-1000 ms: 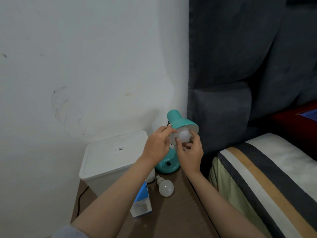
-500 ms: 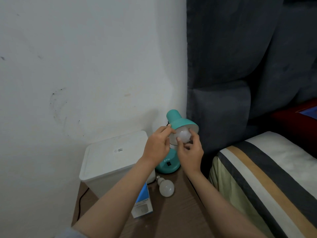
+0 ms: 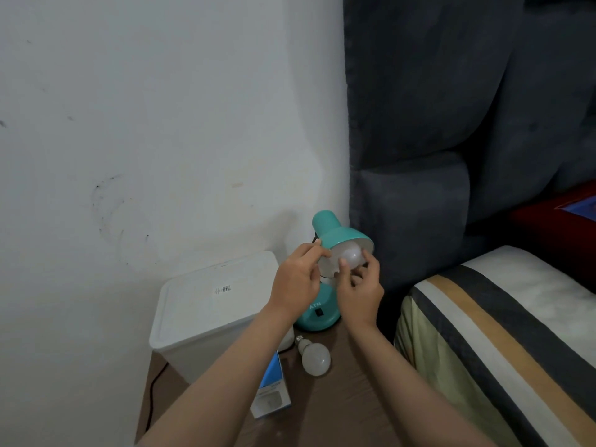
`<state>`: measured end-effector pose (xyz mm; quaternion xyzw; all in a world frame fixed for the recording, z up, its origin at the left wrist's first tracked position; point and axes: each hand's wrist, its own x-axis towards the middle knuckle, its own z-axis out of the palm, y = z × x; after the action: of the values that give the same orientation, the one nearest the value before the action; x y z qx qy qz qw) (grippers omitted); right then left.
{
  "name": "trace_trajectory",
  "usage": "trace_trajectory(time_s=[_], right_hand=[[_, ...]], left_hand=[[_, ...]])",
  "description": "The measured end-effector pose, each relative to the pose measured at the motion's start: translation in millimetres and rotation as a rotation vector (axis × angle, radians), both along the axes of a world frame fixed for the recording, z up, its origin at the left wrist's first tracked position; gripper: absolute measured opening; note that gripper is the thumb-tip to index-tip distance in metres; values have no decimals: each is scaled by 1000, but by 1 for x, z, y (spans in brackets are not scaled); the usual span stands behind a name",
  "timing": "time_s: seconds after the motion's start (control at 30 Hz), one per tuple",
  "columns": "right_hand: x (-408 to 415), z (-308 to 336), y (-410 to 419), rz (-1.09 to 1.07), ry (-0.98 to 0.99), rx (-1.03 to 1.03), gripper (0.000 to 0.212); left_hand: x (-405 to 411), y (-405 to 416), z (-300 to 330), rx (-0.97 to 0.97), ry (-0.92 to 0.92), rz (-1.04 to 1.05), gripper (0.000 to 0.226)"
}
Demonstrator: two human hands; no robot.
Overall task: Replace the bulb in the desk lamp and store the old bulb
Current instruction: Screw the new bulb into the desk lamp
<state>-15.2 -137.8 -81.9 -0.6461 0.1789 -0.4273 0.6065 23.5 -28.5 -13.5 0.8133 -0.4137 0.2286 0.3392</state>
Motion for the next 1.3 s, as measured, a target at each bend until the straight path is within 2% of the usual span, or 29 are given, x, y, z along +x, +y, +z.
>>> trace_trajectory(time_s=[0.13,0.3,0.43,0.57,0.7,0.8,0.87,1.0,1.17,1.3], right_hand=[[2,4,6,-45,-37,-74,53],[3,-9,3,23,-75,-219,55],[1,-7,1,-23,-39,-167,46],[0,0,1,-16,-2,-37,46],[3,1,6,-64,-40,-147,54],[4,-5,6,12,-66,-261,53],[2,-5,6,19,-48,-241,47],[1,6,9,36,-28,-50,42],[2,9,13,-62,-57,-114,42],[4,-3,9,-36,-69,-193,42]], left_hand=[[1,1,0,-11,1,-4,32],[2,0,-1,-22,15,-1,32],[1,-1,-2,-27,16,9,33],[0,-2,-3,-26,9,4,32],[0,-1,-3,-32,8,1,32],[1,-1,-3,-42,13,8,31],[0,-1,-3,-35,9,9,29],[-3,-2,-3,-40,15,9,28],[-2,-2,-3,-39,24,22,29],[-3,-2,-4,-44,28,29,28]])
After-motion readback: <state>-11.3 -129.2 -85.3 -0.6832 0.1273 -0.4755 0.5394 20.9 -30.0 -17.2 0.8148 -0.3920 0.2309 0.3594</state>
